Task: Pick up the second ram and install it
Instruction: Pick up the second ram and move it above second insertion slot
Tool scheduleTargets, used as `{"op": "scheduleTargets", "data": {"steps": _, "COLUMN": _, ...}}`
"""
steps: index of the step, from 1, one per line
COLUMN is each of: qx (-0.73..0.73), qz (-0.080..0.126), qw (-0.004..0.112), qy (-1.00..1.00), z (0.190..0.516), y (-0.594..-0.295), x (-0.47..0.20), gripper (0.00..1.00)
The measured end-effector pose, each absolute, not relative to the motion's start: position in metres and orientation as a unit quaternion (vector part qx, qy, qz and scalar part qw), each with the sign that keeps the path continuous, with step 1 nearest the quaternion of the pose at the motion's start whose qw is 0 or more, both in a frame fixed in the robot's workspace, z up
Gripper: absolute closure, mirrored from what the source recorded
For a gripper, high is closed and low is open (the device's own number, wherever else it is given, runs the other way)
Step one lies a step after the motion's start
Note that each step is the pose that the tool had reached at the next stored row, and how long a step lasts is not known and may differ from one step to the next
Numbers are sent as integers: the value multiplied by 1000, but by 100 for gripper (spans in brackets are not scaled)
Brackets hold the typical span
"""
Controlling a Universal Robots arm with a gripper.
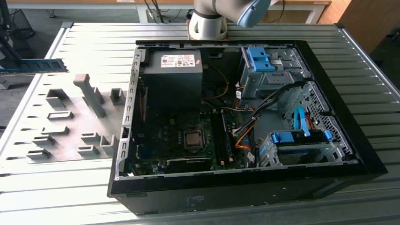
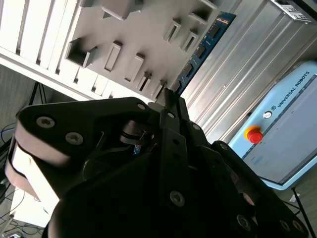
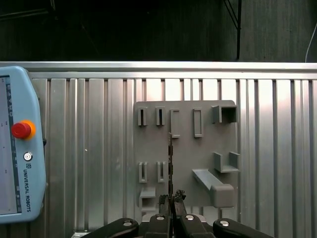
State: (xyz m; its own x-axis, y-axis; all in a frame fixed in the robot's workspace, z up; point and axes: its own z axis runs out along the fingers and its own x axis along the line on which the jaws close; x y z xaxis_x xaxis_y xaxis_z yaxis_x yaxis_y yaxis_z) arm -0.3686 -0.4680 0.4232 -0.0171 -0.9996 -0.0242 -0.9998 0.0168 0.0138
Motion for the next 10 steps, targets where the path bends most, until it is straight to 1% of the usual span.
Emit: {"op": "scheduleTargets", "data": {"steps": 10, "qx": -701, "qz": 13, "qw": 4, "qy": 713, "z": 423, "y": -468, "x": -356, "gripper": 86}}
